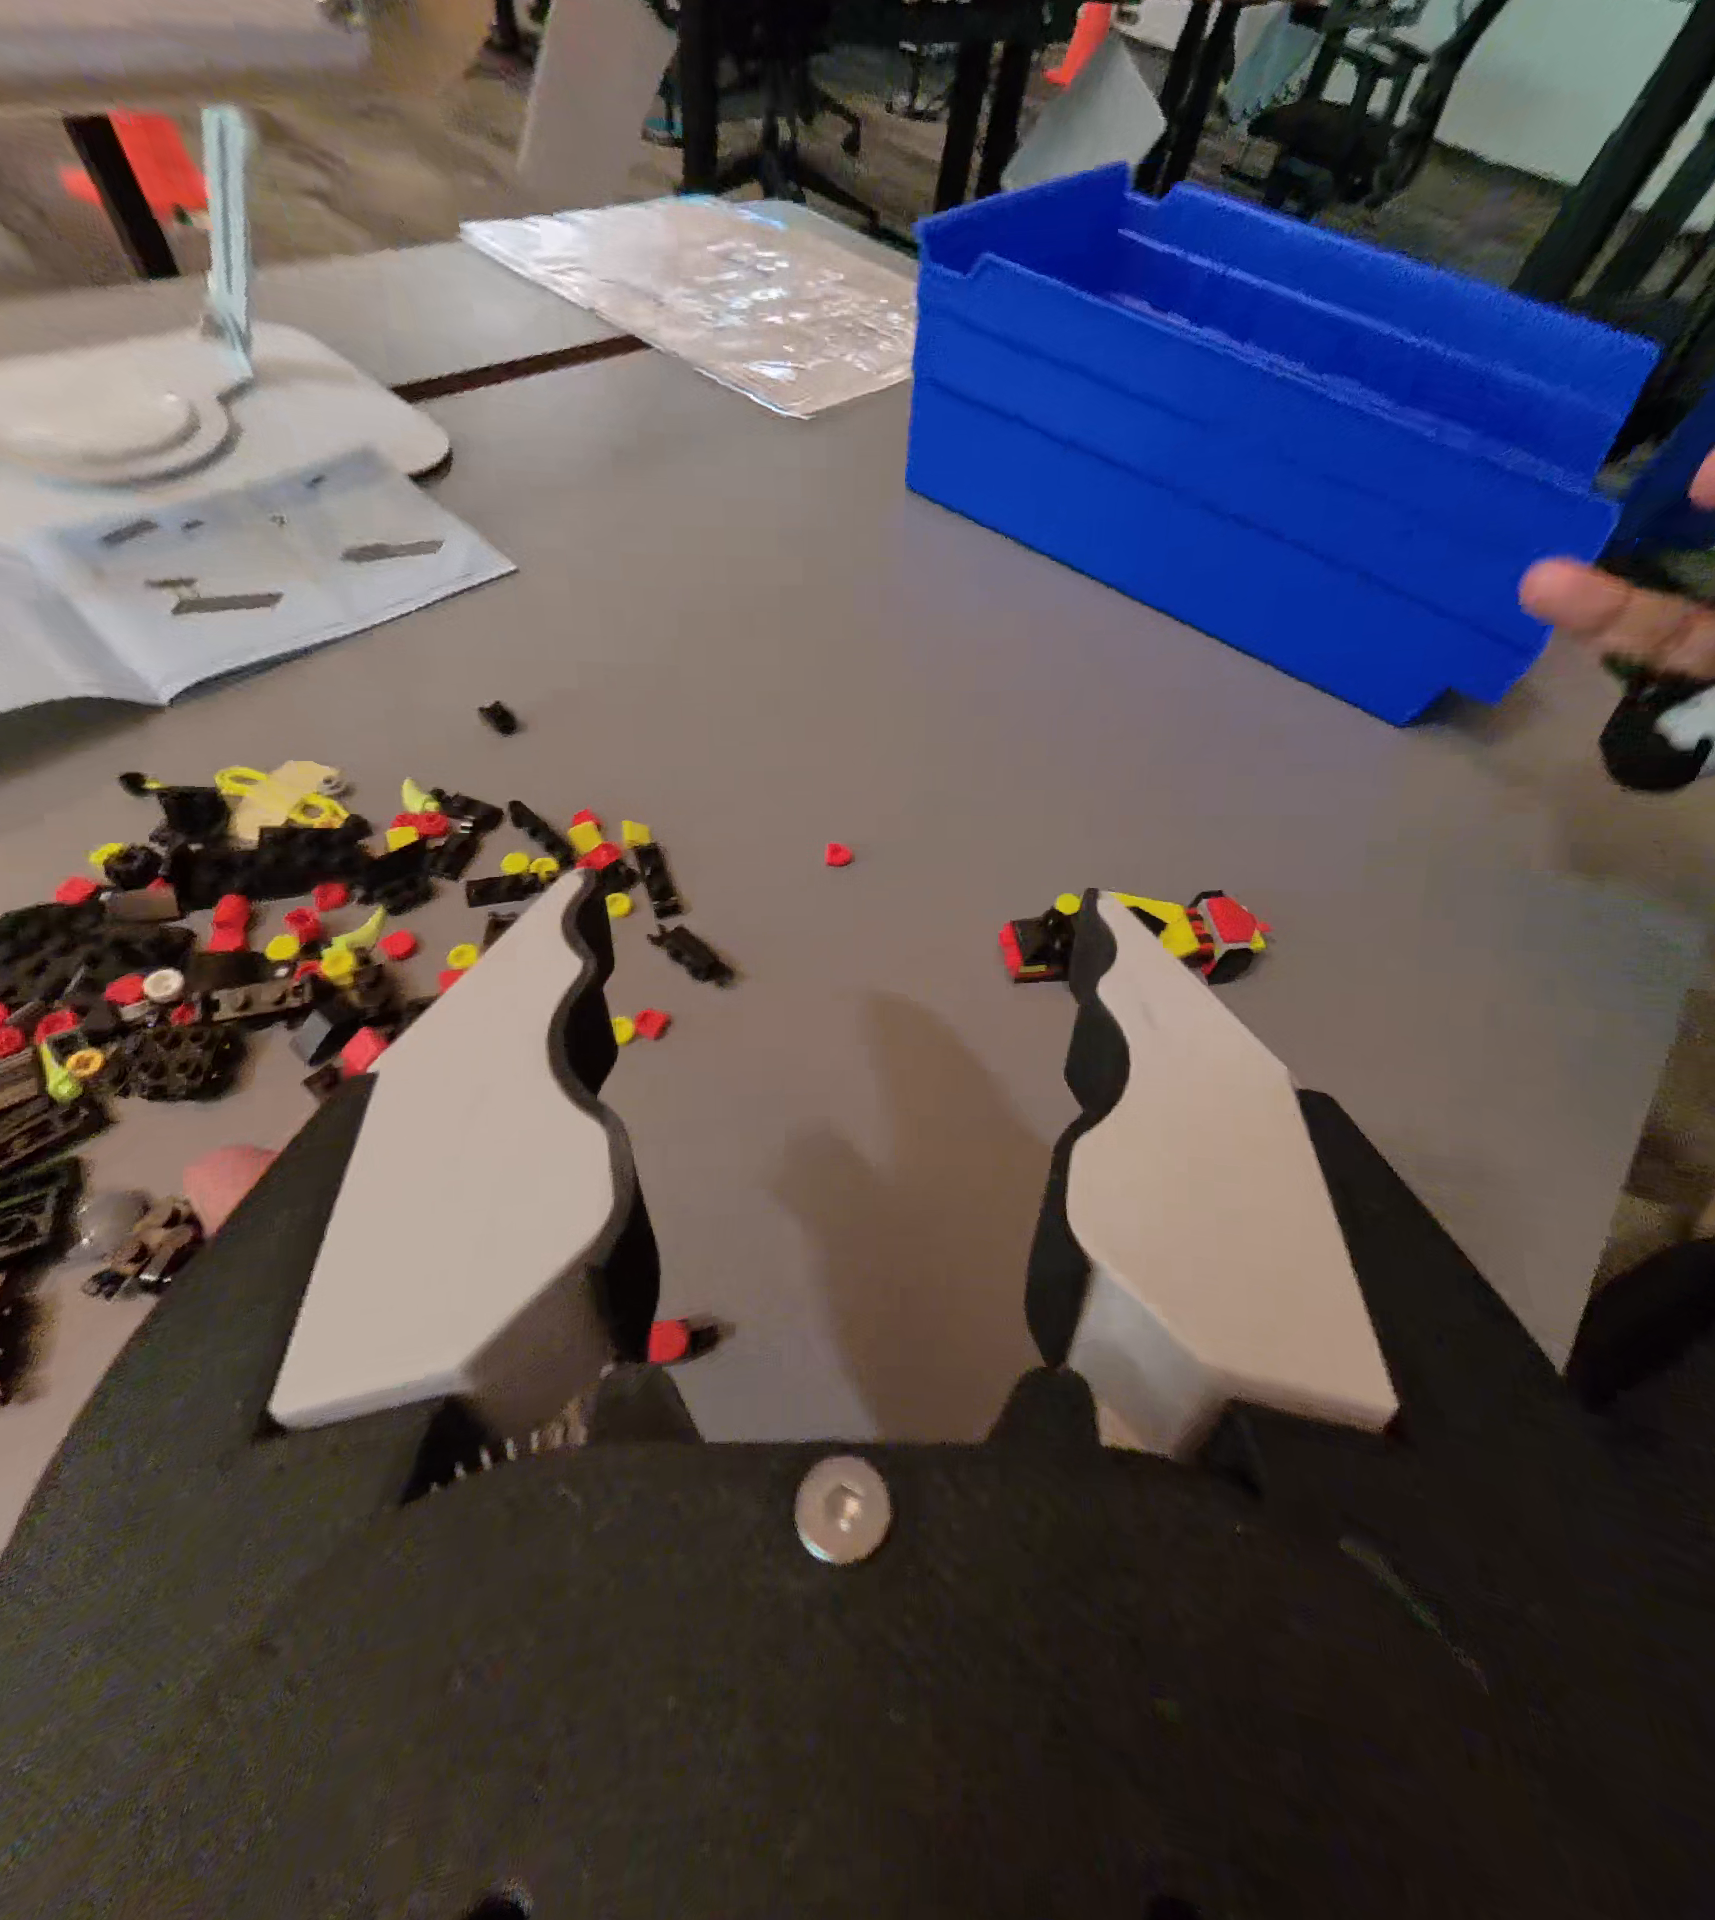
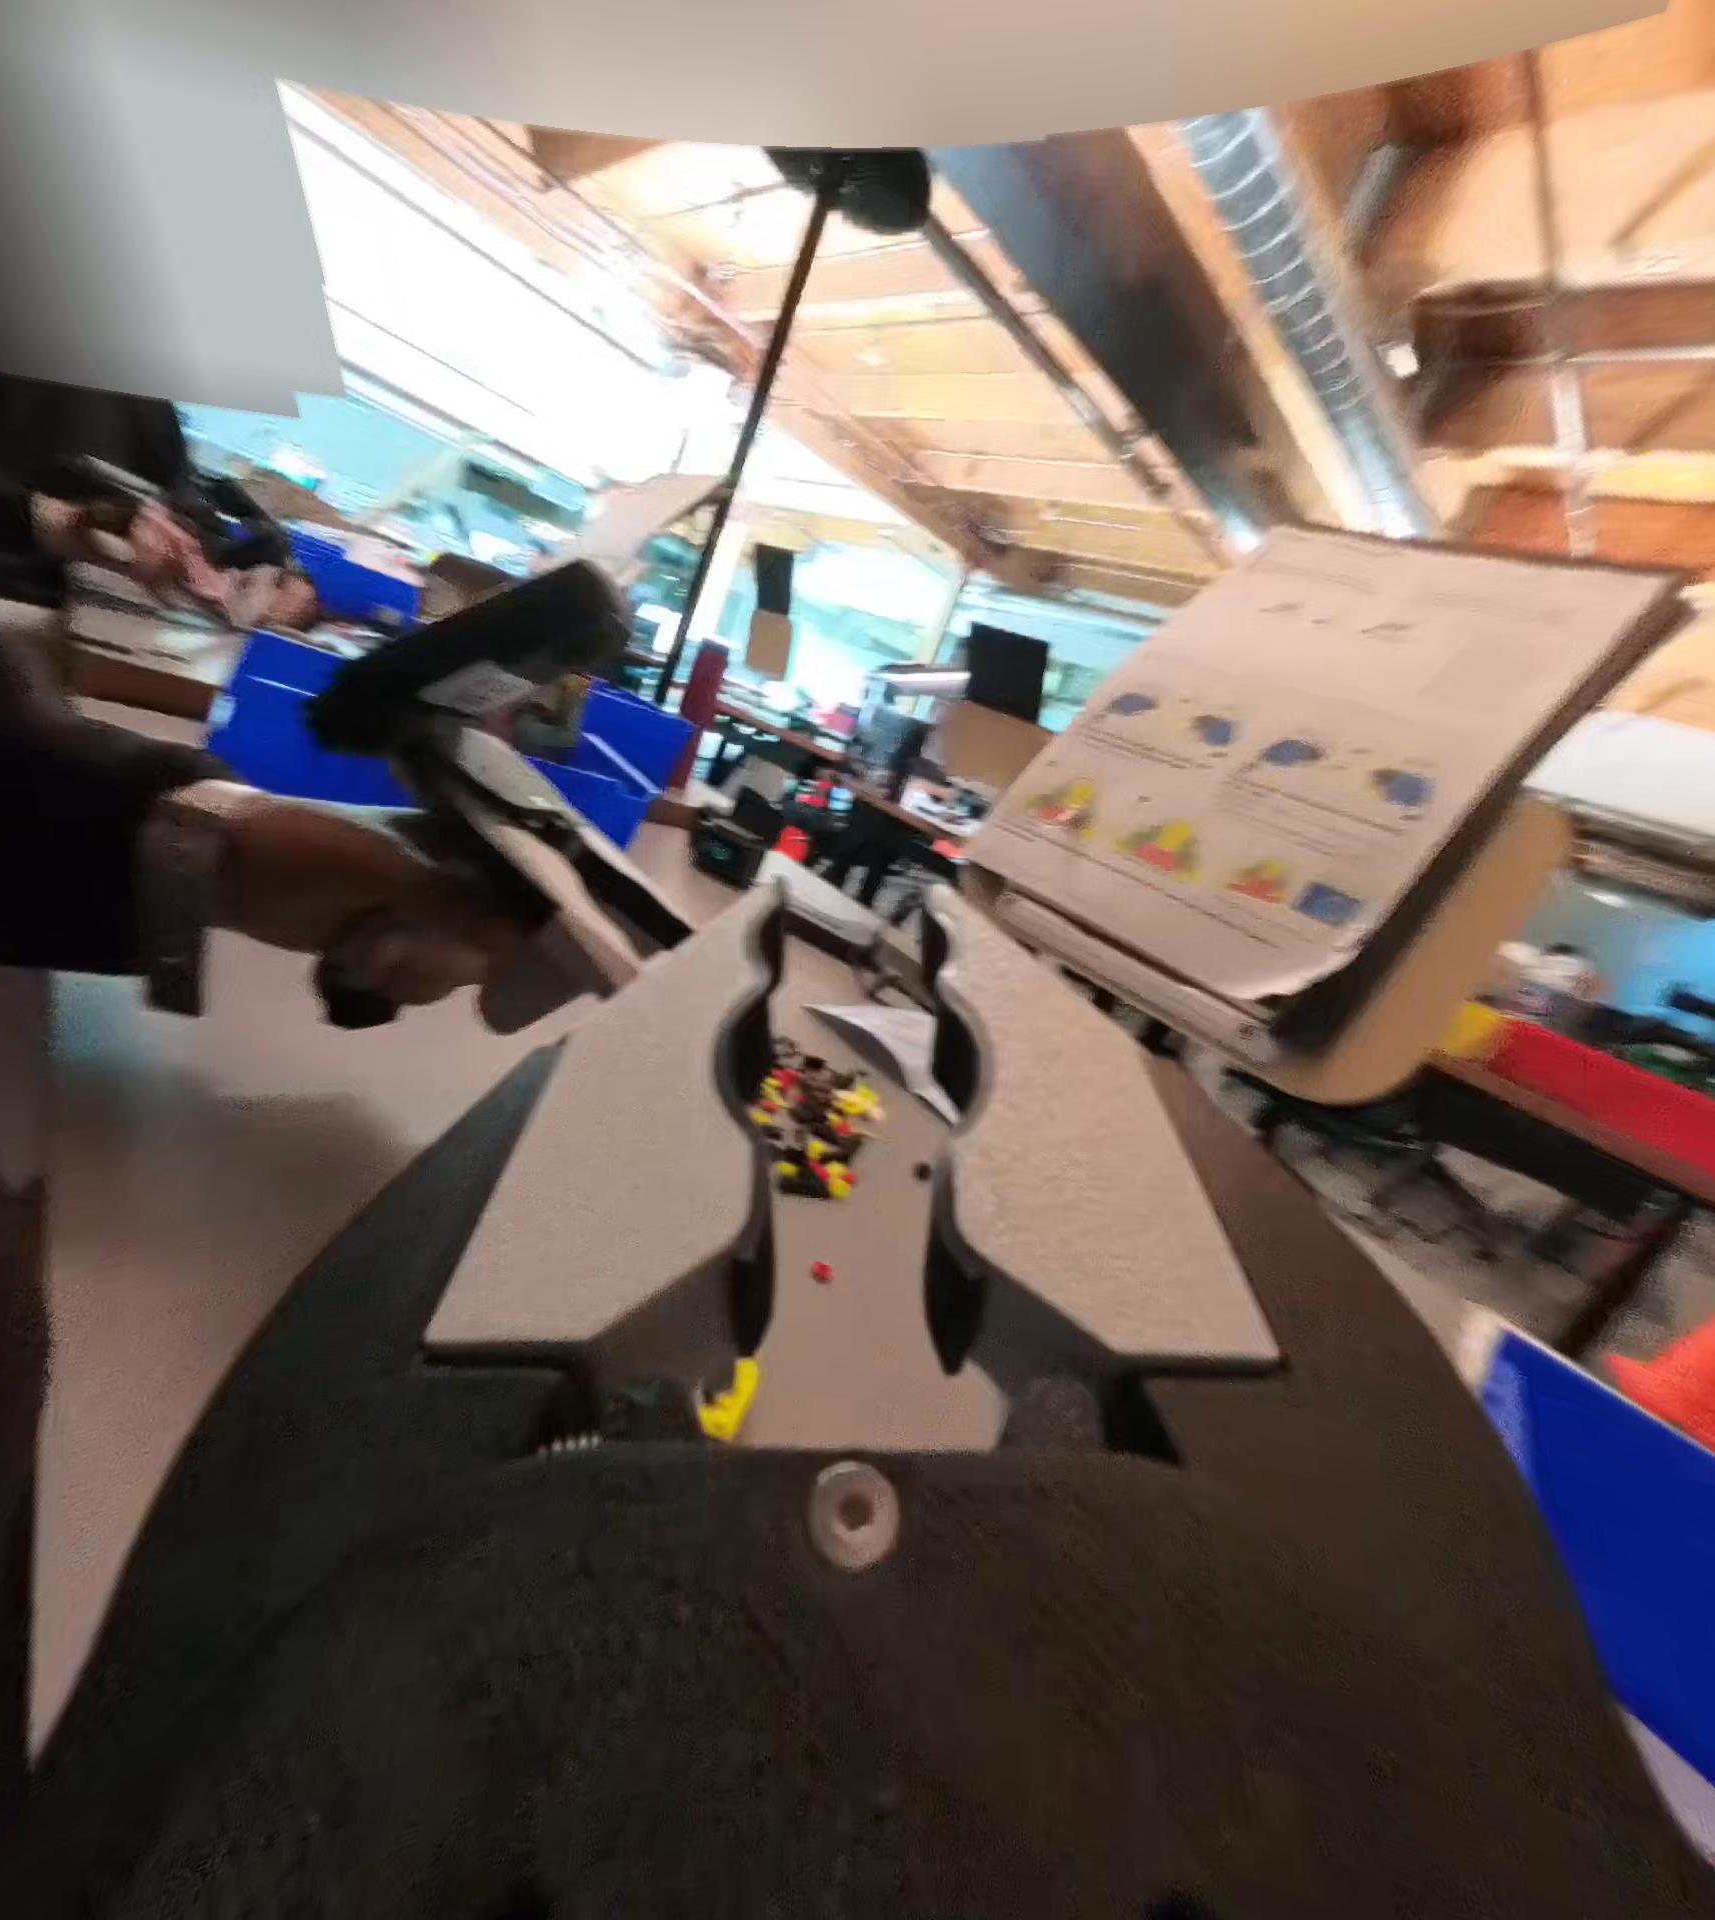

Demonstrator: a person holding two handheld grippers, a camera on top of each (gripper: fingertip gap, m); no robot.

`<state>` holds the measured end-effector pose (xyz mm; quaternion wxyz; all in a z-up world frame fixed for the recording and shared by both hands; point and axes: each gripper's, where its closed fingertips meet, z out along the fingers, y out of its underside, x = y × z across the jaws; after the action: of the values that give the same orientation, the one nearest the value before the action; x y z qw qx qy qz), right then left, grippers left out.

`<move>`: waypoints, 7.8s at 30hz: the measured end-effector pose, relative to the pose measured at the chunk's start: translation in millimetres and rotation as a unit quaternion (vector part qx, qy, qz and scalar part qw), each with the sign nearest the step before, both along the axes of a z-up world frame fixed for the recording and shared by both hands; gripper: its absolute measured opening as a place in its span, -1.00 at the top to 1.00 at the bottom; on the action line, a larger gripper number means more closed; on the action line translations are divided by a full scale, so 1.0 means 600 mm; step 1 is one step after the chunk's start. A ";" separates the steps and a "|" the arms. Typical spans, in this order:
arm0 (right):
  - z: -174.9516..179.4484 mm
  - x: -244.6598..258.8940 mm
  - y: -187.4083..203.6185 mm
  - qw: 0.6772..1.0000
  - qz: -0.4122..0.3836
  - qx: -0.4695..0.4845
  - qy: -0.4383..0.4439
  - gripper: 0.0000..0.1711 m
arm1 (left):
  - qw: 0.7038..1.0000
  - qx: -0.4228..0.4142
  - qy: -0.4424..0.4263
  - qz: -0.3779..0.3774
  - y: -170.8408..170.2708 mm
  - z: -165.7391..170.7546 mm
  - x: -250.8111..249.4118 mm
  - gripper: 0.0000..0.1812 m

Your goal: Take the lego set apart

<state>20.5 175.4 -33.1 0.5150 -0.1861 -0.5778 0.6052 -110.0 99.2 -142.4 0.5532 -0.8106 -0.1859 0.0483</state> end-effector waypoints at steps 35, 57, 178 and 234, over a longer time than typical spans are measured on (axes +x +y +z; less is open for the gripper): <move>-0.278 0.013 -0.113 0.857 0.166 0.058 -0.485 0.53 | 0.981 0.143 0.033 0.127 -0.072 0.063 -0.036 1.00; -0.174 -0.051 -0.069 0.960 0.016 0.066 -0.271 0.90 | 0.905 0.133 -0.384 -0.122 0.055 0.004 0.185 0.72; -0.156 0.007 -0.118 0.725 0.331 -0.283 -0.533 0.93 | 0.884 -0.026 -0.249 -0.395 0.028 -0.014 0.386 0.92; -0.160 -0.031 -0.105 0.762 0.292 -0.238 -0.527 0.93 | 0.915 0.120 -0.311 -0.226 0.034 0.013 0.203 0.94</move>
<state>1.7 112.3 -129.3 -0.1334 -0.4142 -0.6221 0.6509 12.1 119.7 -134.4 0.5568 -0.7325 -0.1646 -0.3555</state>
